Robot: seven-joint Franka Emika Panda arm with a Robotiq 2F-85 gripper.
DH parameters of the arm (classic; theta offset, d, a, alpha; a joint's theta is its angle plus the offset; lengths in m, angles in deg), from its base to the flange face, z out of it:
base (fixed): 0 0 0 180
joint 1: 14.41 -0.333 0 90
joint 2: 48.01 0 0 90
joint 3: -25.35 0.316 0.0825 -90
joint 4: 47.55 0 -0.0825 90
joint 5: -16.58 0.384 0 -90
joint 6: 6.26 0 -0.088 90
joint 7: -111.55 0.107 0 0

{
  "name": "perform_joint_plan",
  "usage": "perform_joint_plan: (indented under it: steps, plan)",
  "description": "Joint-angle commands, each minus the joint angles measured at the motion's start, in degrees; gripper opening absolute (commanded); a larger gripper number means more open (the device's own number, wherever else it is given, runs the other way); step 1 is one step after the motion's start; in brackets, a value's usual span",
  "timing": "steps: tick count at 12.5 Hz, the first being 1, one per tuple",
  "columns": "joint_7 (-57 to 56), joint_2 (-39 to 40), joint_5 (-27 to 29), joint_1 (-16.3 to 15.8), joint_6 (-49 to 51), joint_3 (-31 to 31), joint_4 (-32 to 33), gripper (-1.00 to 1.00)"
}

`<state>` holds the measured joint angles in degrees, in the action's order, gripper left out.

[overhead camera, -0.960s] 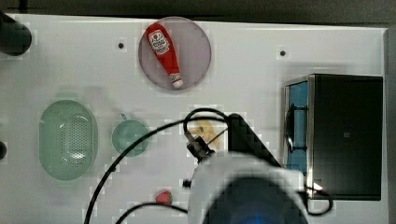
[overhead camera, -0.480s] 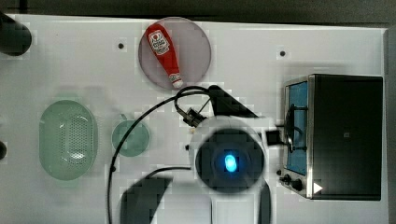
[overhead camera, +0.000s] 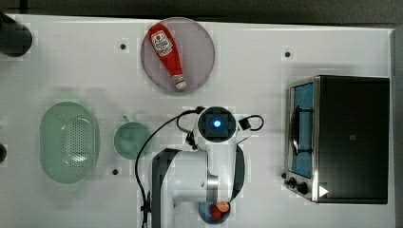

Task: Pick Banana and place it in mug.

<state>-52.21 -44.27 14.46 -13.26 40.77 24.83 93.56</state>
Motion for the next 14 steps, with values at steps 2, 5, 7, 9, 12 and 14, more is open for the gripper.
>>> perform_joint_plan:
  steps: [2,5,7,9,12,14]
  plan:
    - [-12.69,3.38,-0.14,-0.31,-6.68,-1.53,-1.4,1.0]
    - [-12.94,9.18,-0.14,-0.12,-13.71,-1.61,-1.04,1.0]
    - [-12.92,12.19,-0.13,-0.12,-16.54,-1.44,-0.97,1.0]
    - [-12.7,14.58,-0.13,-0.1,-19.15,-1.44,-0.95,1.0]
    - [-12.57,16.53,-0.11,-0.05,-23.73,-1.33,-0.34,0.69]
    - [-12.42,16.22,-0.1,0.03,-24.51,-1.38,-0.24,0.16]
